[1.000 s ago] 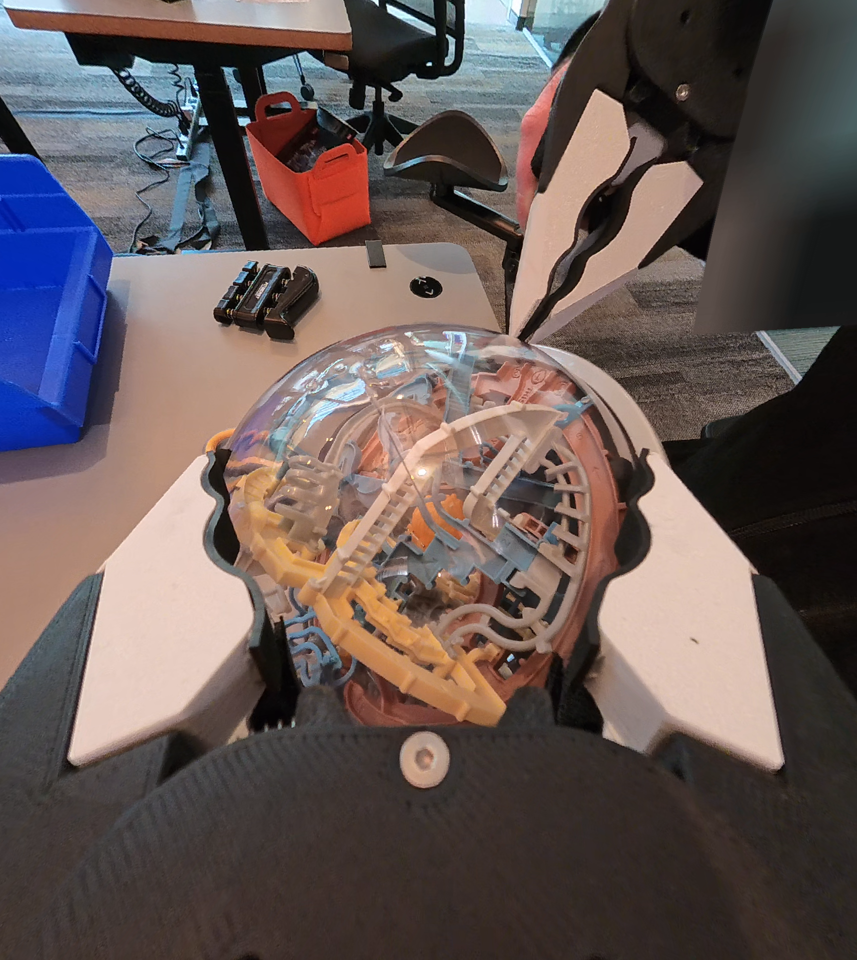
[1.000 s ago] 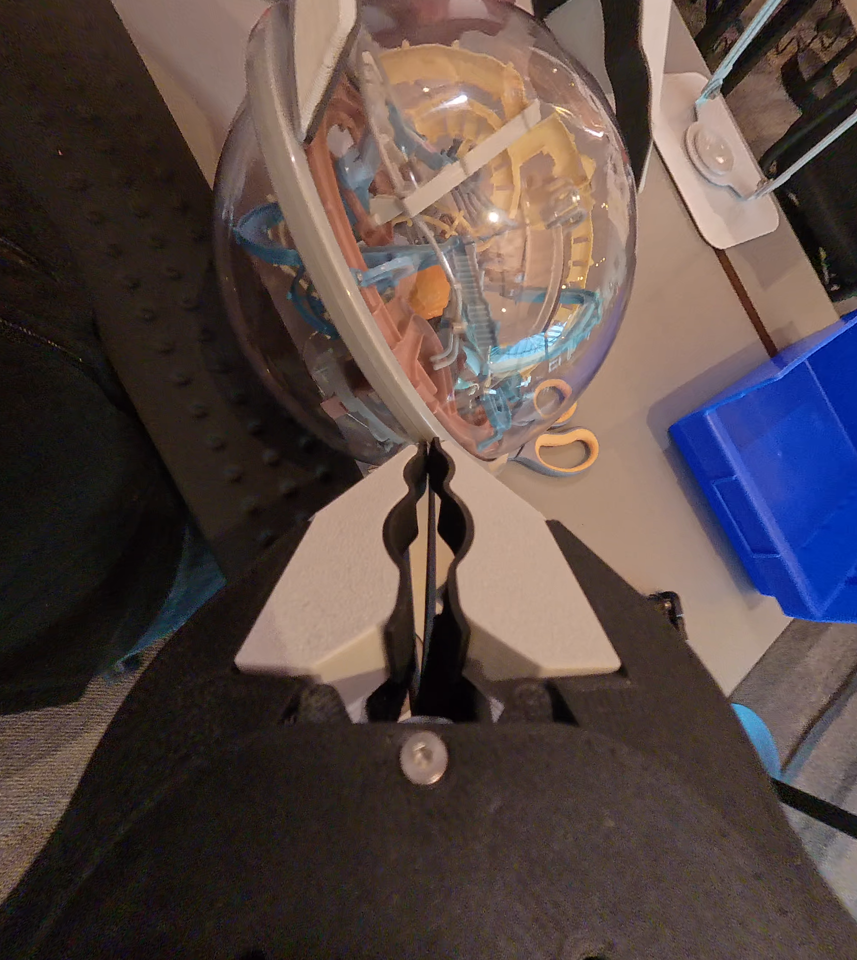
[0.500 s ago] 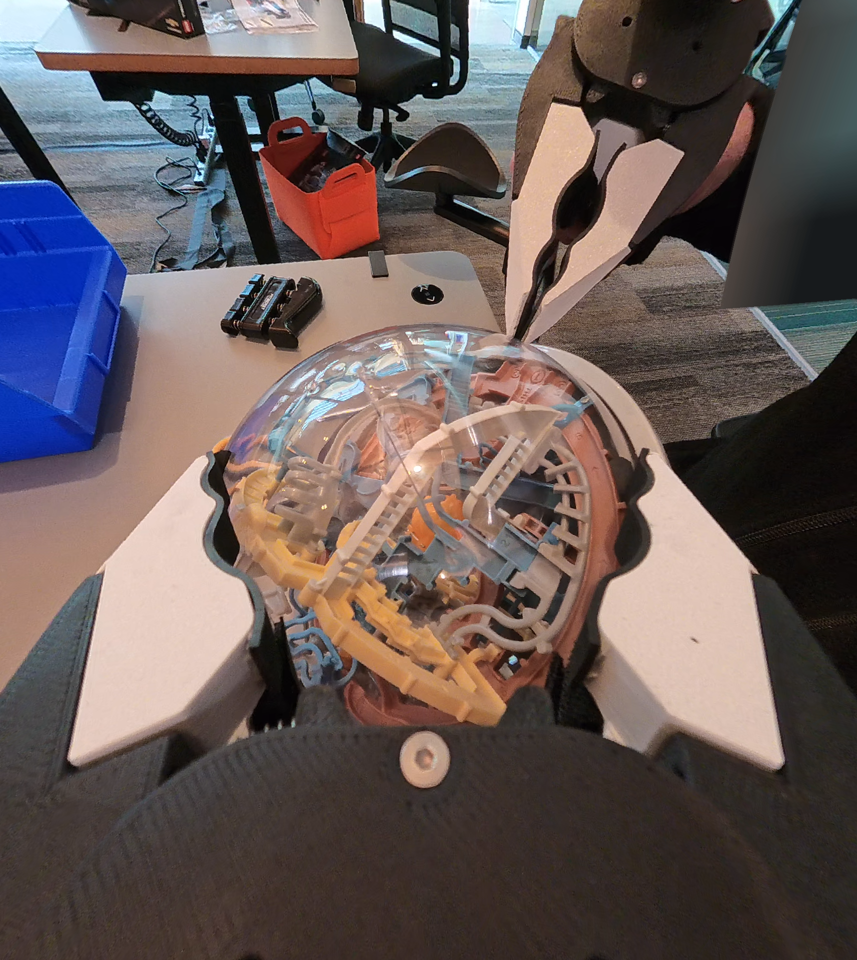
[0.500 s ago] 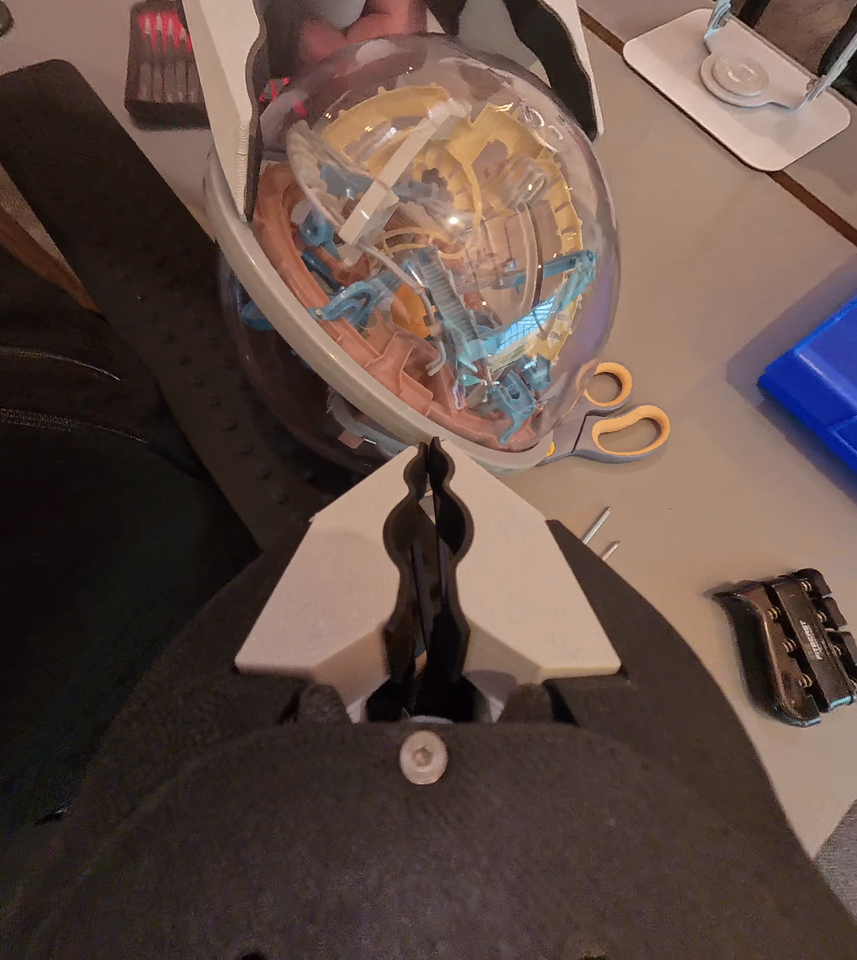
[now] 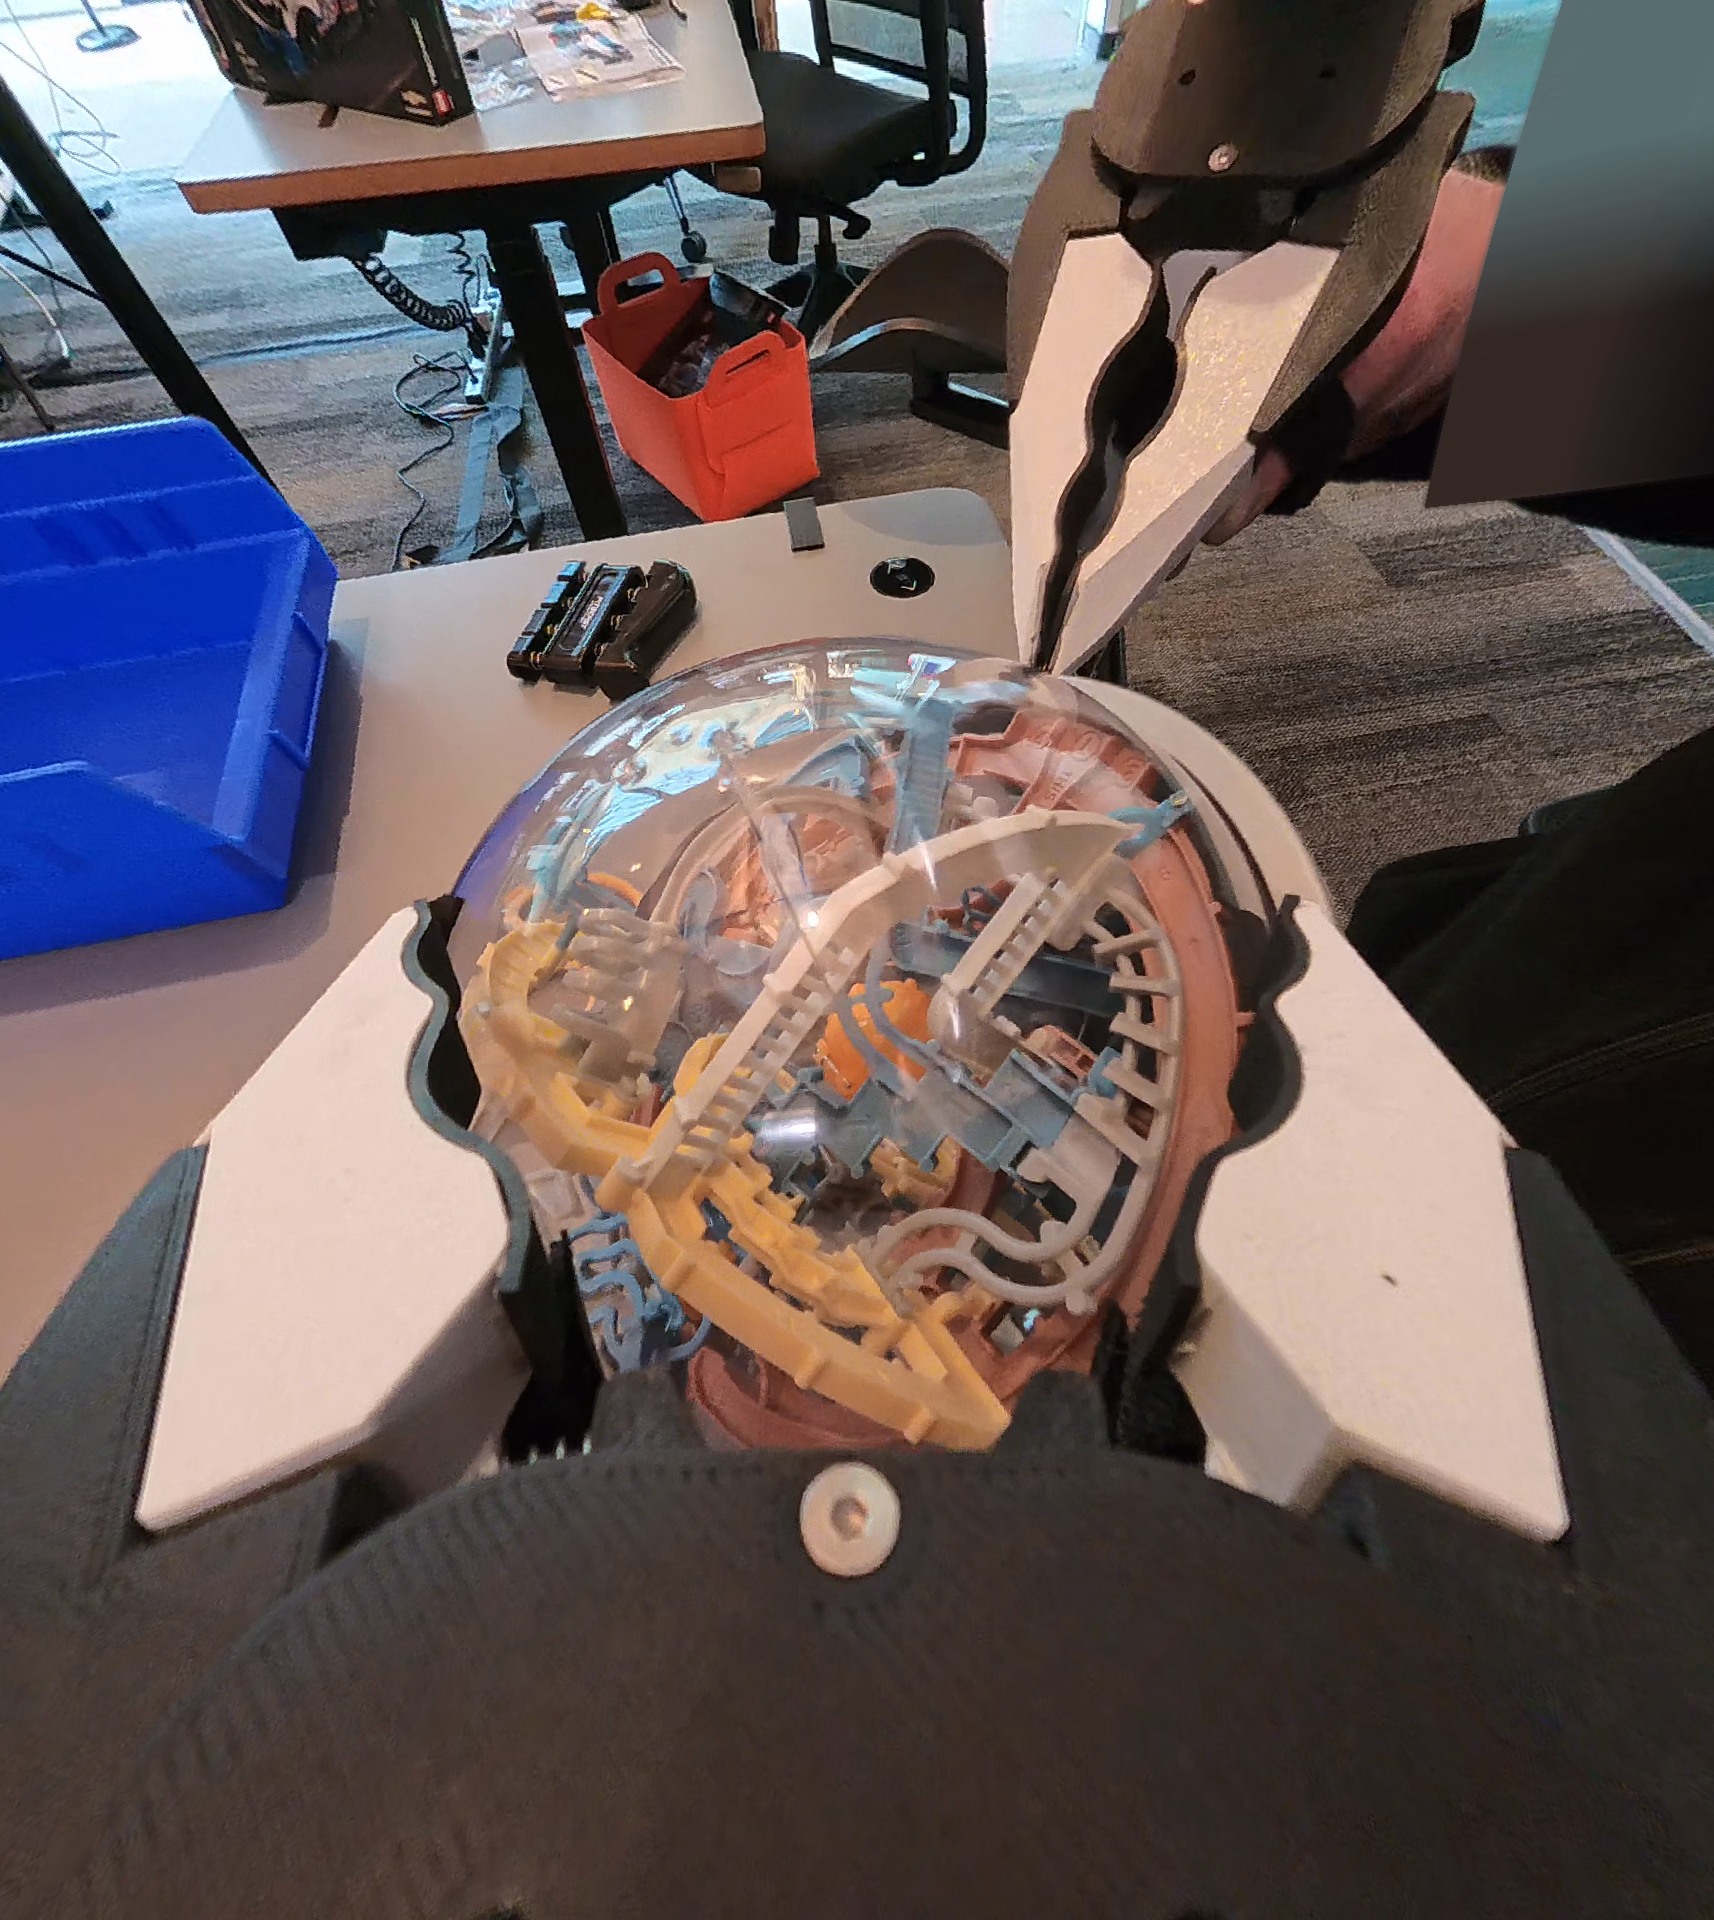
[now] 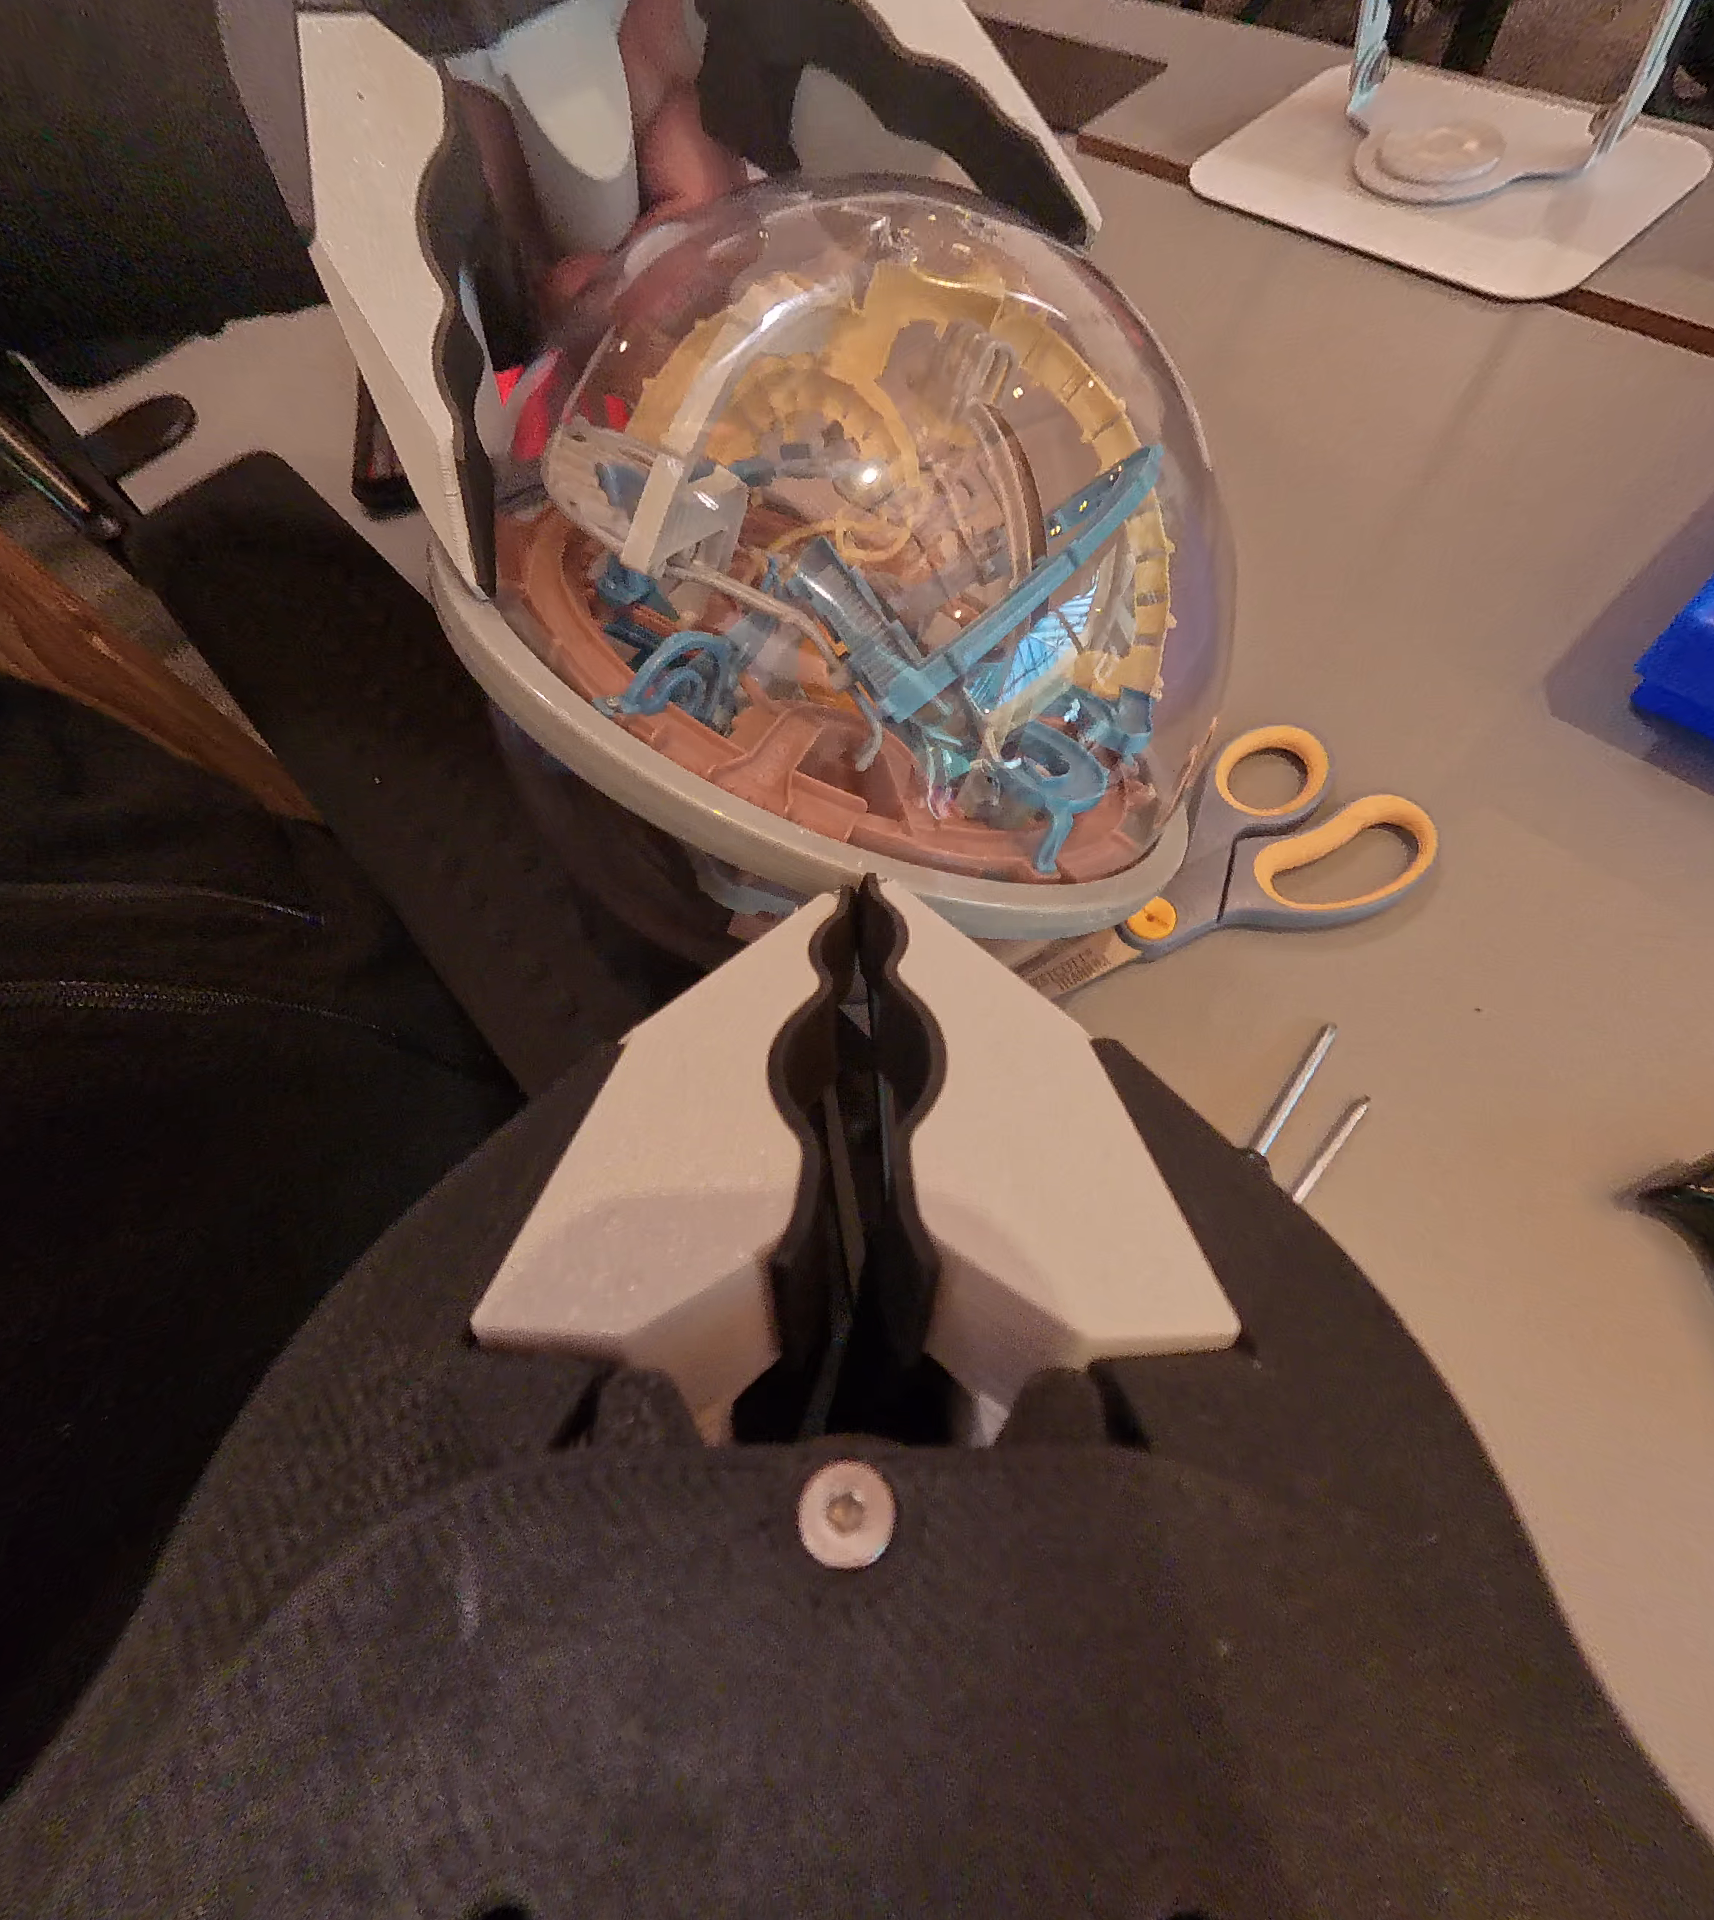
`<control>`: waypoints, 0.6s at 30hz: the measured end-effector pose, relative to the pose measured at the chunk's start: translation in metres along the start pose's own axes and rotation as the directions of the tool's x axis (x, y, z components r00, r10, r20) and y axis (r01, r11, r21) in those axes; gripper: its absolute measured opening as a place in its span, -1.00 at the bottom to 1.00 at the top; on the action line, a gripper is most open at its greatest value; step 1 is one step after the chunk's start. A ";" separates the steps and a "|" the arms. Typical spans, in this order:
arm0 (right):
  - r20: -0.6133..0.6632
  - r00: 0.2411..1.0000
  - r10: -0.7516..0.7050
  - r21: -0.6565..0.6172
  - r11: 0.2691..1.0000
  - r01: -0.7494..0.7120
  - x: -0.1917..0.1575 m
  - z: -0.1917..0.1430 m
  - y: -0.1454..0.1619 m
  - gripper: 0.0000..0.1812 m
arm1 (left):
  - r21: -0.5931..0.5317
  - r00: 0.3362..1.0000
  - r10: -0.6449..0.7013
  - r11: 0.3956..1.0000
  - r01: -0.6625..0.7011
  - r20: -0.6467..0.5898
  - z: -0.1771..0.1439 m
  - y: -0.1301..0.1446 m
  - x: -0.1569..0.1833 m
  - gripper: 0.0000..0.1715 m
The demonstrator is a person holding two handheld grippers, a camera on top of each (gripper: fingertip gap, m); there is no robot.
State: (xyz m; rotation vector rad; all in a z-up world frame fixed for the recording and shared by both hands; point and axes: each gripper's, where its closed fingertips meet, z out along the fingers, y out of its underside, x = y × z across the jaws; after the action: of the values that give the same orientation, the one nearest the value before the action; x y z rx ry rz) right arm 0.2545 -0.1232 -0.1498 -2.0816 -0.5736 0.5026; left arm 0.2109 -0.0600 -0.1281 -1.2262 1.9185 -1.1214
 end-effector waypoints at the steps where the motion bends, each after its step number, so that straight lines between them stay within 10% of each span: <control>1: -0.005 1.000 -0.011 0.007 1.000 0.011 0.000 0.002 -0.002 -1.00 | -0.009 1.000 0.010 1.000 -0.010 0.003 -0.002 0.001 -0.003 0.69; 18: -0.059 0.995 -0.077 0.203 0.975 0.088 0.009 0.004 -0.031 -1.00 | -0.041 0.997 -0.016 0.999 0.020 0.078 -0.027 -0.004 -0.040 0.40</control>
State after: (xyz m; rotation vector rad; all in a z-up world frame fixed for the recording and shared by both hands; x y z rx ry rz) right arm 0.2532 -0.1000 -0.1270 -1.8611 -0.5520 0.4401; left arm 0.2064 -0.0155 -0.1106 -1.2928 1.8849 -1.0330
